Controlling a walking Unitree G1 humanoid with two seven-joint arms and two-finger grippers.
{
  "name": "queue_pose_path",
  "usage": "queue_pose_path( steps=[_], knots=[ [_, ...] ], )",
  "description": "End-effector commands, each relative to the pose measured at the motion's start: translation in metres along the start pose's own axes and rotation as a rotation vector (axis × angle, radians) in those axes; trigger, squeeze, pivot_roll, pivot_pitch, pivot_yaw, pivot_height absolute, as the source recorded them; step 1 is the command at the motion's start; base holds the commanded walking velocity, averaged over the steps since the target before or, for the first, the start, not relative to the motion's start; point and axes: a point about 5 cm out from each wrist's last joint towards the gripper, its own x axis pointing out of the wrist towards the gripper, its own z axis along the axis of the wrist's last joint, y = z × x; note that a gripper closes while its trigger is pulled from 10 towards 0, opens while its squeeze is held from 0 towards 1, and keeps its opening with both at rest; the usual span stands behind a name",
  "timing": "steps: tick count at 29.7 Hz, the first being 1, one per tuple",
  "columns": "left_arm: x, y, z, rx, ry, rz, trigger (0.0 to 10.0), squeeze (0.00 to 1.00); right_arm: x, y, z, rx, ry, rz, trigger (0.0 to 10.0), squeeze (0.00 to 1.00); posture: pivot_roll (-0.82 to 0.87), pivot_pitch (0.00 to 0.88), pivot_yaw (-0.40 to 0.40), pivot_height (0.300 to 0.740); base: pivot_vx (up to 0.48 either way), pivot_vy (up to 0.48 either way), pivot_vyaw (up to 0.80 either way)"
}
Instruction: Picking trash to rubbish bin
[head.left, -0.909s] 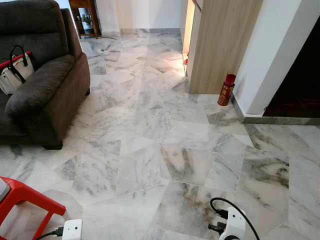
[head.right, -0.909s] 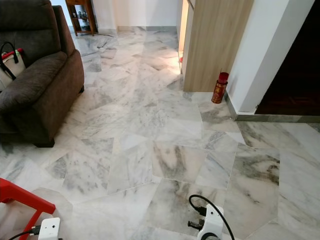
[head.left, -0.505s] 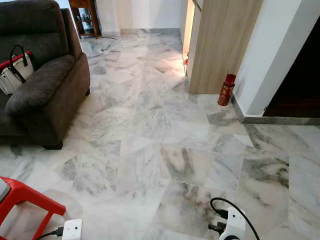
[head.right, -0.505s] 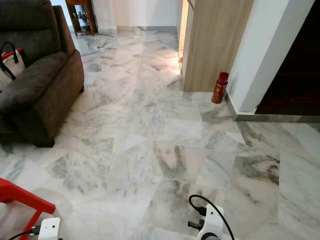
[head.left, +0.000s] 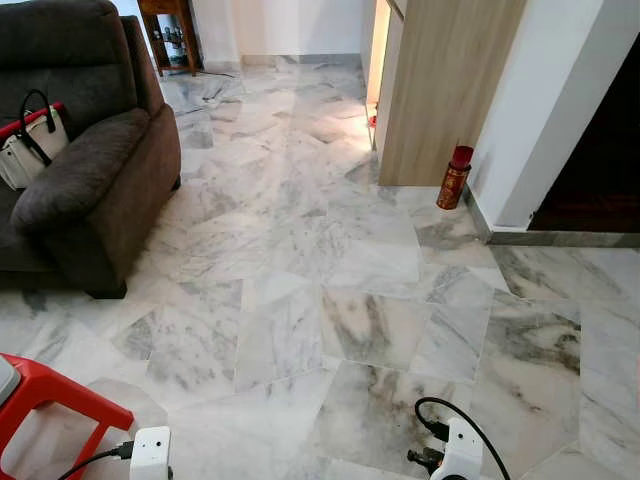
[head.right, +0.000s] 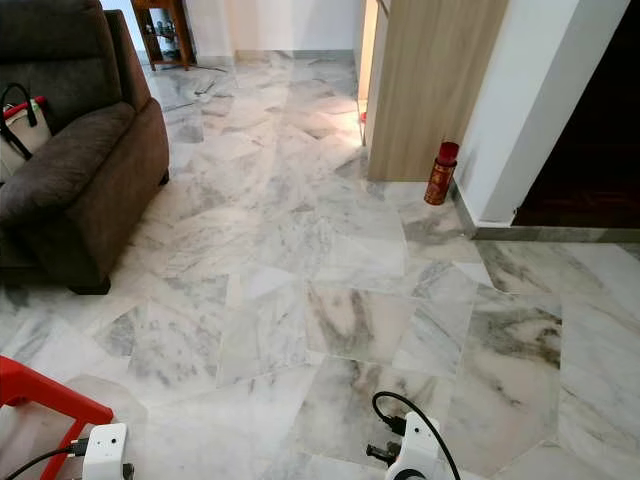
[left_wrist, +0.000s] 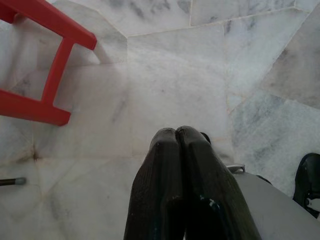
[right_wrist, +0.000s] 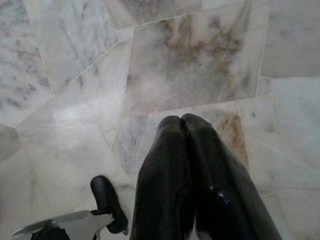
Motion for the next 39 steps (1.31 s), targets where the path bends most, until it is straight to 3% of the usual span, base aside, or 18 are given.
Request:
queue_pose_path(
  steps=[1,11,39],
  knots=[
    [-0.0011,-0.0001,-0.0072,0.012,0.037,-0.003,10.0,0.0,-0.0004,-0.0006,-0.002,0.007,0.008,-0.003,10.0,0.0,0.01,0.085,0.015,0.74,0.0,0.0,0.0],
    [-0.0016,-0.0026,-0.0102,-0.013,0.045,0.002,10.0,0.0,-0.0001,-0.0033,0.0022,-0.023,-0.005,0.001,10.0,0.0,0.02,0.089,-0.003,0.74,0.0,0.0,0.0],
    [-0.0027,0.0045,-0.0125,-0.002,0.049,0.015,10.0,0.0,-0.0007,0.0005,-0.0023,-0.008,-0.003,0.004,10.0,0.0,0.03,0.094,0.023,0.74,0.0,0.0,0.77]
  ],
)
